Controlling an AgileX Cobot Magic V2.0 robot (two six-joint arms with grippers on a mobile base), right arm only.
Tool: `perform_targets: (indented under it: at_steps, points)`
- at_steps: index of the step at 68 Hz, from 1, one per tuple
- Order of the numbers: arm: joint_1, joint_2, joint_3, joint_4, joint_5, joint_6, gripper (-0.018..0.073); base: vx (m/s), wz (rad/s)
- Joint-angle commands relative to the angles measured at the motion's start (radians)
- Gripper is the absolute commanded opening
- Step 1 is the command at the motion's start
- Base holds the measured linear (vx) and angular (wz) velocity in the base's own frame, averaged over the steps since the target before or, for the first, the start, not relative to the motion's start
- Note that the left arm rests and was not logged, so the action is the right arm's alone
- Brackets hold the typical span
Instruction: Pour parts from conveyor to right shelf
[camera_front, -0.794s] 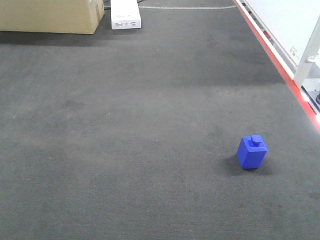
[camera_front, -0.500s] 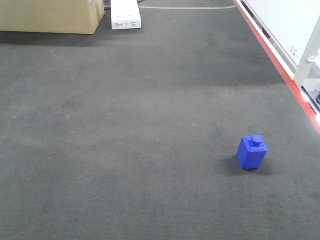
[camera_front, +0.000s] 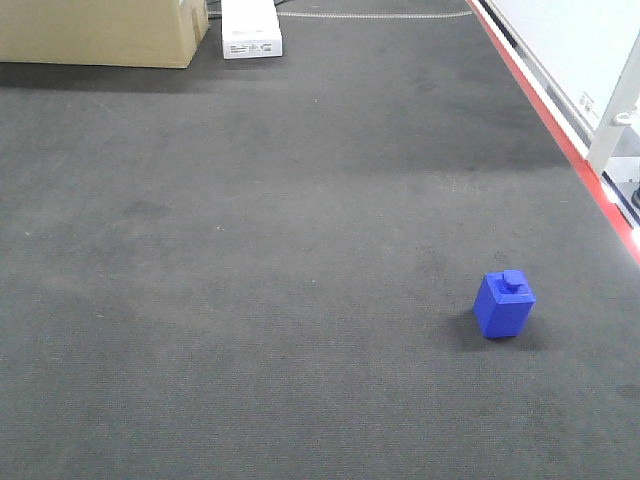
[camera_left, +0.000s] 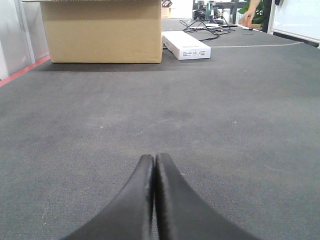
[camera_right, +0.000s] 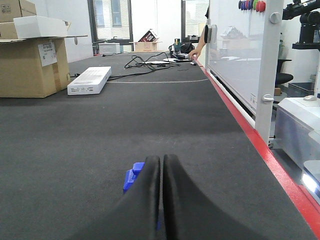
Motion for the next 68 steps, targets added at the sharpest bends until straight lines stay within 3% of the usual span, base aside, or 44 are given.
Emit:
perform_targets:
  at_steps: [1,11,19,33,39,45,52,68]
  points:
    - [0.000,-0.015,0.000,-0.008,-0.070,0.000,-0.0010,0.00,0.00]
    - [0.000,-0.015,0.000,-0.001,-0.108,0.001,-0.0010,0.00,0.00]
    - [0.000,-0.015,-0.002,0.079,-0.194,0.009,-0.0009,0.00,0.00]
    - [0.000,-0.015,-0.006,0.119,-0.620,0.001,-0.0009,0.00,0.00]
    - [0.000,-0.015,-0.058,0.121,-0.680,0.001,-0.0006,0.00,0.00]
    - [0.000,-0.014,-0.169,0.125,-0.555,0.001,-0.0006,0.00,0.00]
    - [0.000,0.030,-0.342,0.125,-0.287,0.001,-0.0006,0.00,0.00]
    - [0.000,0.329,-0.708,0.122,0.224,0.000,0.0016,0.00,0.00]
